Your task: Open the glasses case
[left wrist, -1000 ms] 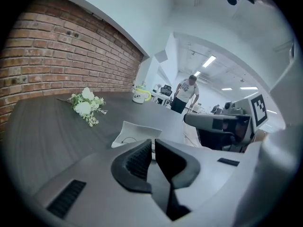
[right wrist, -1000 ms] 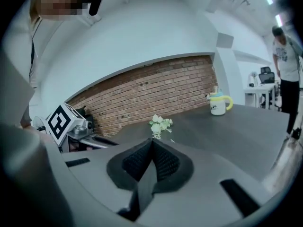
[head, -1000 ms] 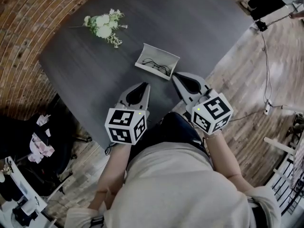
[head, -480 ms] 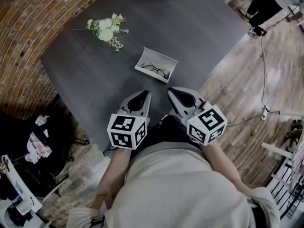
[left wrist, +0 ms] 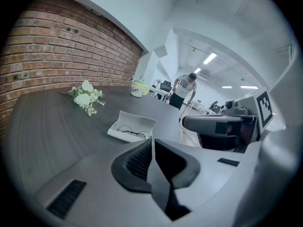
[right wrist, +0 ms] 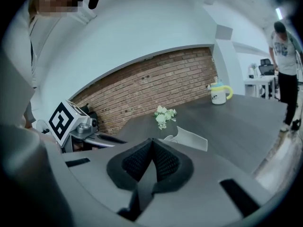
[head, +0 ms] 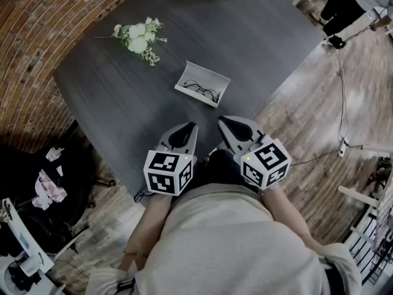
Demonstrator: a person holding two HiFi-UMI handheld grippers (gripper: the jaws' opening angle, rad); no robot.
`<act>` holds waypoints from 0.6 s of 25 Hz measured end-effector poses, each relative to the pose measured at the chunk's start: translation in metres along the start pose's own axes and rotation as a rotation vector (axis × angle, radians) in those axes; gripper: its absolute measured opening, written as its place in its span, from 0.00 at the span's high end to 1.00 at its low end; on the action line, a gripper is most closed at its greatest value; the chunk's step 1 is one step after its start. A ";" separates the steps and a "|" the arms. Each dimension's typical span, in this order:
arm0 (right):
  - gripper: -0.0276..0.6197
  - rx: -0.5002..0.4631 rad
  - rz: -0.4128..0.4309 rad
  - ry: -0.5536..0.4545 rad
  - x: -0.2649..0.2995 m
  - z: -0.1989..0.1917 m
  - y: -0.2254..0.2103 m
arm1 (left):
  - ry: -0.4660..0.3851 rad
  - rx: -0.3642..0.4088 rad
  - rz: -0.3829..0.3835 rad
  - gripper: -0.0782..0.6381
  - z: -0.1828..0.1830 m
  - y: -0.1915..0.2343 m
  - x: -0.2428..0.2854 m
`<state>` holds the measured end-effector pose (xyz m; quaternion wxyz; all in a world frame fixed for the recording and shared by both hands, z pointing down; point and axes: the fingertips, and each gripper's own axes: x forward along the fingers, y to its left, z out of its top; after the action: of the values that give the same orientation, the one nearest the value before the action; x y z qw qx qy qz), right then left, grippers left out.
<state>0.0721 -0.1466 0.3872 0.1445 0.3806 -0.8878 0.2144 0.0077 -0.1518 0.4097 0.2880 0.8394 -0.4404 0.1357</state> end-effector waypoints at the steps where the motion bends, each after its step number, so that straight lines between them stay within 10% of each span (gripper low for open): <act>1: 0.95 0.004 0.002 -0.002 0.000 -0.001 0.000 | 0.001 0.000 -0.001 0.84 0.000 0.000 0.000; 15: 0.95 0.015 0.013 0.007 0.005 -0.002 0.000 | 0.006 0.011 0.002 0.84 0.003 0.004 0.003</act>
<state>0.0690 -0.1483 0.3905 0.1432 0.3753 -0.8881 0.2235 0.0064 -0.1575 0.4099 0.2846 0.8401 -0.4398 0.1407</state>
